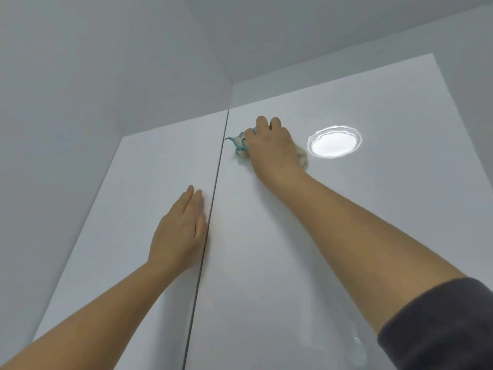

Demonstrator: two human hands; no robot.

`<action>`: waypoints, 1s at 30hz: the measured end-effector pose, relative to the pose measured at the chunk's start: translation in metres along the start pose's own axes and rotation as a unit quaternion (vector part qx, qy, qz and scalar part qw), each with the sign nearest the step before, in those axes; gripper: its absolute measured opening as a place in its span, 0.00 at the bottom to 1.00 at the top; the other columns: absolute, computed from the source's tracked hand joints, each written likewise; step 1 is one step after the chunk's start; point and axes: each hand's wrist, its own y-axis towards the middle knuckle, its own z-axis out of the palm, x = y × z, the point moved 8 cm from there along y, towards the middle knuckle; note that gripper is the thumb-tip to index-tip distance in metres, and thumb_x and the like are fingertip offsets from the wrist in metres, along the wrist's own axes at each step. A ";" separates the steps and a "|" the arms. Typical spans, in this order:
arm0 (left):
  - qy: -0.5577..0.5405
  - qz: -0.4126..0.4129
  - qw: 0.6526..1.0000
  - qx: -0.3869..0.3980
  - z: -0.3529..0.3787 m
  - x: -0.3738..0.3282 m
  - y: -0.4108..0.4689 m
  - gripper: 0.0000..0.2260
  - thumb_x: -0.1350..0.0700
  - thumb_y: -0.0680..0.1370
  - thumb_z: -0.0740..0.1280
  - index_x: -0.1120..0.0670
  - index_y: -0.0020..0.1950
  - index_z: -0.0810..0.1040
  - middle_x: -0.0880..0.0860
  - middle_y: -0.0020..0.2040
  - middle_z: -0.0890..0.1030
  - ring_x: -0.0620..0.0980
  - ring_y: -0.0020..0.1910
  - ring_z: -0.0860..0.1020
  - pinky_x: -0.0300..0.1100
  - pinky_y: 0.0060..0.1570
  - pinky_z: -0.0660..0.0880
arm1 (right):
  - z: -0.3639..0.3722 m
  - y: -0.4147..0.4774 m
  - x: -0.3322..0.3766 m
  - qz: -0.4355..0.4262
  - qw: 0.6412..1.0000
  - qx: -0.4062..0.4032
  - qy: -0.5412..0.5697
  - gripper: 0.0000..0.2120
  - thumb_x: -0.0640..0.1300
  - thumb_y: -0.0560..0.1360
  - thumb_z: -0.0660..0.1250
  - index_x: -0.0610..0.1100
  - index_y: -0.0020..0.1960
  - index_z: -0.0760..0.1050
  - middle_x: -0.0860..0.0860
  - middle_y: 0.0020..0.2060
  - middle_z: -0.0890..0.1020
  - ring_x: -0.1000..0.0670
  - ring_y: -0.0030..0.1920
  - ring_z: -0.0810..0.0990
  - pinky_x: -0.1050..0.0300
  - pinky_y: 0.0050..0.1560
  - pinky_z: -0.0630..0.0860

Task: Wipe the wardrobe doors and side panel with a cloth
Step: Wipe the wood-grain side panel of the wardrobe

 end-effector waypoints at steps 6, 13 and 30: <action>-0.037 0.042 0.998 -0.005 0.020 0.042 0.018 0.24 0.53 0.82 0.50 0.54 0.78 0.56 0.51 0.79 0.54 0.49 0.78 0.51 0.50 0.76 0.49 | 0.017 -0.037 0.063 -0.054 0.993 -0.110 0.002 0.14 0.27 0.62 0.63 0.39 0.42 0.80 0.43 0.38 0.77 0.44 0.35 0.73 0.55 0.32 0.65; -0.084 0.060 0.995 0.010 0.024 0.044 0.011 0.24 0.54 0.82 0.52 0.54 0.78 0.55 0.52 0.79 0.51 0.49 0.78 0.47 0.53 0.75 0.44 | 0.014 -0.027 0.051 0.000 1.000 -0.008 -0.010 0.17 0.40 0.63 0.74 0.44 0.52 0.81 0.44 0.42 0.78 0.41 0.40 0.76 0.54 0.35 0.67; -0.060 0.225 0.971 0.061 0.038 -0.015 -0.095 0.26 0.52 0.80 0.46 0.57 0.77 0.61 0.55 0.79 0.56 0.52 0.77 0.54 0.62 0.73 0.51 | -0.048 -0.293 0.103 -0.346 0.918 0.181 0.067 0.13 0.38 0.78 0.63 0.49 0.60 0.77 0.48 0.52 0.80 0.46 0.49 0.77 0.53 0.45 0.70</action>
